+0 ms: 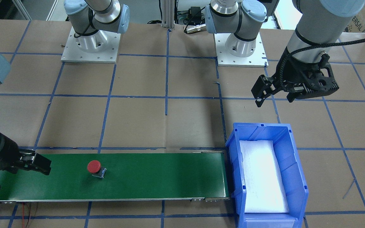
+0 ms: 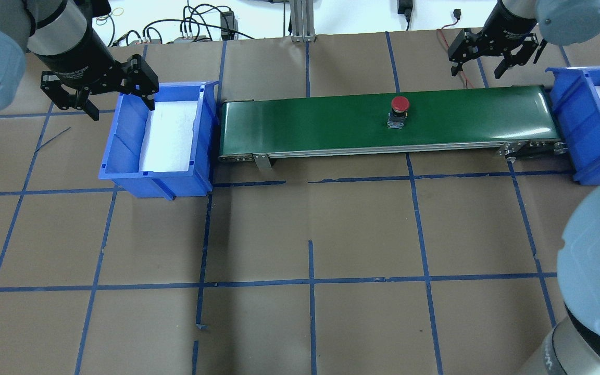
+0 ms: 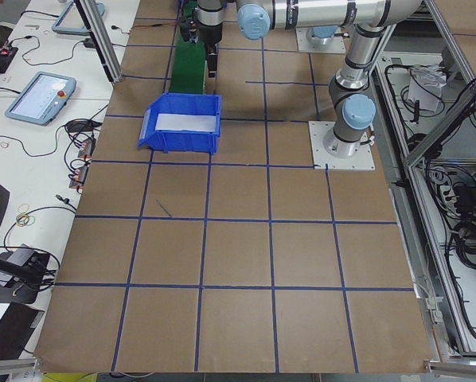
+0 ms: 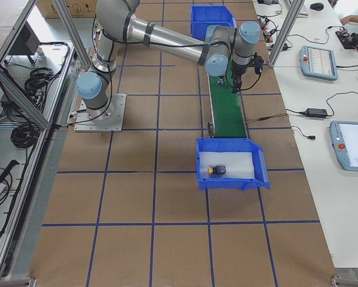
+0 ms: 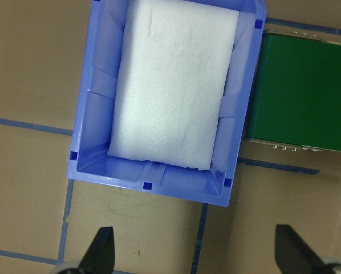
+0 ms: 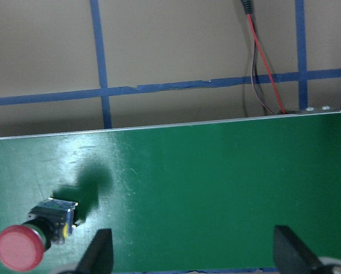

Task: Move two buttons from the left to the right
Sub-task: 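Move the right gripper along the conveyor toward the approaching red button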

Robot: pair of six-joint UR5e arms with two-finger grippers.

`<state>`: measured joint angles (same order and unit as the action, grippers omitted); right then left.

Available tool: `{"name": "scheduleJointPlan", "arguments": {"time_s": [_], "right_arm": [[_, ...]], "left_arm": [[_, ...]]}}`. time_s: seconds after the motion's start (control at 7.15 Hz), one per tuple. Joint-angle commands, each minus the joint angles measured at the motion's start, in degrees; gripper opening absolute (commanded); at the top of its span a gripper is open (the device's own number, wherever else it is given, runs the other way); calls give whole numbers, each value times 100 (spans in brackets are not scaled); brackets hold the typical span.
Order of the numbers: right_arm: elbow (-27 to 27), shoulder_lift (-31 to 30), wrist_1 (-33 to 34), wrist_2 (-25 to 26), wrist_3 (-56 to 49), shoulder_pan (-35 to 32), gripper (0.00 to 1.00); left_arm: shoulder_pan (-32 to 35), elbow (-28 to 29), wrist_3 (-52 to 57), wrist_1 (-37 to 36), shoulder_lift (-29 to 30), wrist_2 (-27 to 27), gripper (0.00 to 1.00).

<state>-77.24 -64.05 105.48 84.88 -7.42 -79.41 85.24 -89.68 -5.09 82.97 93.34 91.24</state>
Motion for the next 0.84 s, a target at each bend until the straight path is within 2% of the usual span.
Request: {"name": "scheduleJointPlan", "arguments": {"time_s": [0.0, 0.14, 0.7], "right_arm": [[-185, -55, 339, 80, 74, -310, 100], [-247, -64, 437, 211, 74, -347, 100], [-335, -11, 561, 160, 161, -365, 100]], "left_arm": [[1, -14, 8, 9, 0, -1, 100], [-8, -14, 17, 9, 0, -1, 100], [-8, -14, 17, 9, 0, -1, 100]]}}
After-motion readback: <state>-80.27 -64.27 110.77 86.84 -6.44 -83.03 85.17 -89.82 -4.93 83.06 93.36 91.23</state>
